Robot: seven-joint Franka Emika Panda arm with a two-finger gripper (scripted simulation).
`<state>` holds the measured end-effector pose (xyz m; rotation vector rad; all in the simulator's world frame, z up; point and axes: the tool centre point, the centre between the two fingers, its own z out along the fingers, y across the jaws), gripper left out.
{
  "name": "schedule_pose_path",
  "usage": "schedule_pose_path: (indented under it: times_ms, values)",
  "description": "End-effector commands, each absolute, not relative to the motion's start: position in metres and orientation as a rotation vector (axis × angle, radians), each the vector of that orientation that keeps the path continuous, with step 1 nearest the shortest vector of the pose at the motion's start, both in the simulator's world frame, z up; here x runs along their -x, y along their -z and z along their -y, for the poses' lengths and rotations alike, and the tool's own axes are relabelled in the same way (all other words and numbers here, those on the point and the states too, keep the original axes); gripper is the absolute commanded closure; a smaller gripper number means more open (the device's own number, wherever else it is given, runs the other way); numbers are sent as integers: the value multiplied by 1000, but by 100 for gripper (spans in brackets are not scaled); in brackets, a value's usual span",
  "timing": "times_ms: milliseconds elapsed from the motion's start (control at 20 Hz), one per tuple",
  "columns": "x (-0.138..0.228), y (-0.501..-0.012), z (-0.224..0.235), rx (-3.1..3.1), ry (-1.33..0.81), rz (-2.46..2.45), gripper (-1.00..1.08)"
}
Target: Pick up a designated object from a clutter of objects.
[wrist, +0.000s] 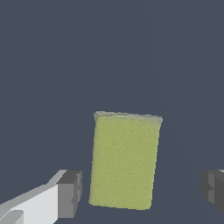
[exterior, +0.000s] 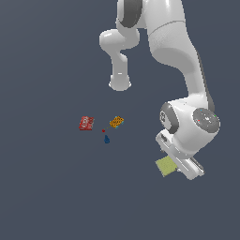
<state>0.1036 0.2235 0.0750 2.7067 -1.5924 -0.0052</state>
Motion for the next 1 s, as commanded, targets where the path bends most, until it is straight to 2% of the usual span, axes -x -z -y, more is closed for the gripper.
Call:
schedule_pose_path:
  times_ms: [0, 600, 950]
  values:
    - [-104, -69, -228, -2686, 2, 1629, -92]
    - [-103, -57, -235, -2662, 1, 1667, -92]
    - [-102, -25, -234, -2660, 0, 1671, -92]
